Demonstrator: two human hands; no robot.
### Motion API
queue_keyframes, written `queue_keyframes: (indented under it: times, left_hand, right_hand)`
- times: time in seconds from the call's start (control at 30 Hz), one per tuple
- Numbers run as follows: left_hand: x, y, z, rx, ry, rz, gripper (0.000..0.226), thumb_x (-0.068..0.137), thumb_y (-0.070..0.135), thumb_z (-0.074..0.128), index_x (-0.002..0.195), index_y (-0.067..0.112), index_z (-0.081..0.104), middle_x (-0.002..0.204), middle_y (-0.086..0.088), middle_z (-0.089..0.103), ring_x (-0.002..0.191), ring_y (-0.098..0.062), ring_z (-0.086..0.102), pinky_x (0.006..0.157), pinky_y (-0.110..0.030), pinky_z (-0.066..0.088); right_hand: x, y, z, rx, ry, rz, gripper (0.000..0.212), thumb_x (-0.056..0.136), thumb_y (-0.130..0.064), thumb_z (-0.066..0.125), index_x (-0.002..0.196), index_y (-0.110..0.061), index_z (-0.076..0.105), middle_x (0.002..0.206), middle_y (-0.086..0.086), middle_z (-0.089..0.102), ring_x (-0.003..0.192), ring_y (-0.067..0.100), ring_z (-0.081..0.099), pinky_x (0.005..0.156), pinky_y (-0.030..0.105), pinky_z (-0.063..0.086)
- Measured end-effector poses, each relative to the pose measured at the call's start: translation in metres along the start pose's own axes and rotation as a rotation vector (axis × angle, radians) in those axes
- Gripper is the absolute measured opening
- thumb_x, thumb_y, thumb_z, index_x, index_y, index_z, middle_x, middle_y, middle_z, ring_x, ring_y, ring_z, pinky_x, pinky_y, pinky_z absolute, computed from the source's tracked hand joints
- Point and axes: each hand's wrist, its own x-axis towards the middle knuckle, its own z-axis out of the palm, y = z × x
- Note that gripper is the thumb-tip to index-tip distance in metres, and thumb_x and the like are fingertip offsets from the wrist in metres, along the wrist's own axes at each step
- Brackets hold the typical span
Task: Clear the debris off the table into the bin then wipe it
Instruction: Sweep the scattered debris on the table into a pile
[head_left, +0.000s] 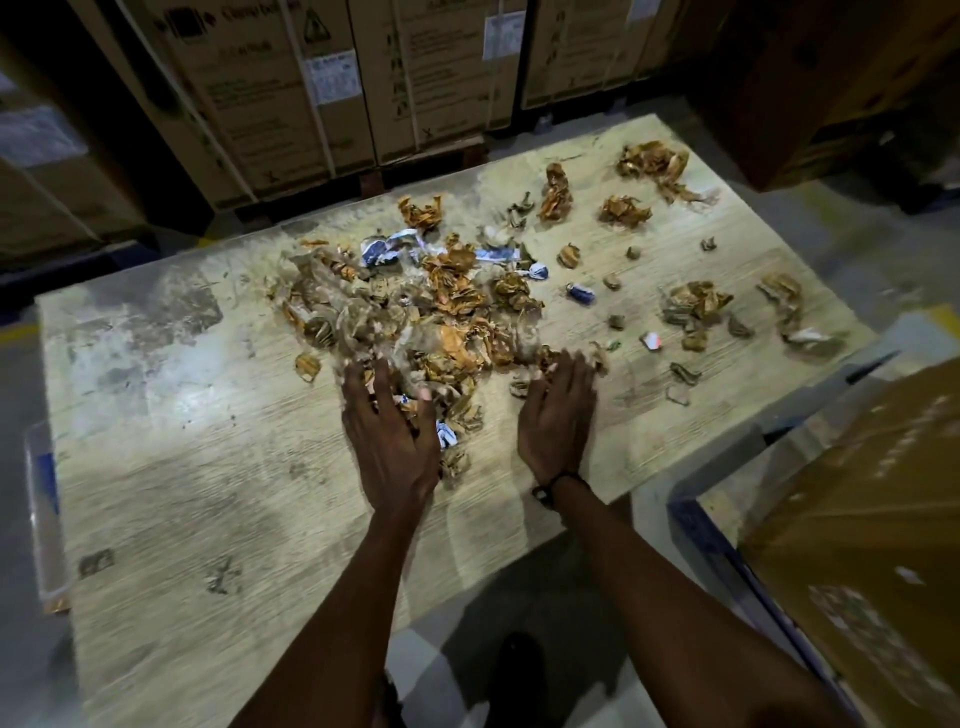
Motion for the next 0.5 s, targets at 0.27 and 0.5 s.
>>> queue_keyframes:
  times: [0.27, 0.5]
  left_hand:
    - [-0.003, 0.004, -0.004, -0.054, -0.002, -0.045, 0.068, 0.107, 0.063, 0.037, 0.166, 0.033, 0.02, 0.176, -0.001, 0.007, 0.161, -0.026, 0.013, 0.126, -0.054, 0.026]
    - [-0.001, 0.003, -0.003, -0.029, 0.013, -0.036, 0.069, 0.107, 0.058, 0.042, 0.165, 0.026, 0.024, 0.175, -0.001, 0.008, 0.161, -0.024, 0.015, 0.126, -0.051, 0.026]
  right_hand:
    - [0.0, -0.02, -0.004, 0.069, -0.006, -0.169, 0.061, 0.107, -0.041, 0.036, 0.161, -0.011, 0.03, 0.171, 0.011, 0.021, 0.158, 0.029, 0.016, 0.128, 0.046, 0.02]
    - [0.05, 0.006, -0.002, -0.083, -0.013, -0.001, 0.076, 0.105, -0.055, 0.029, 0.161, -0.005, 0.027, 0.171, 0.018, 0.016, 0.159, 0.034, 0.012, 0.128, 0.05, 0.011]
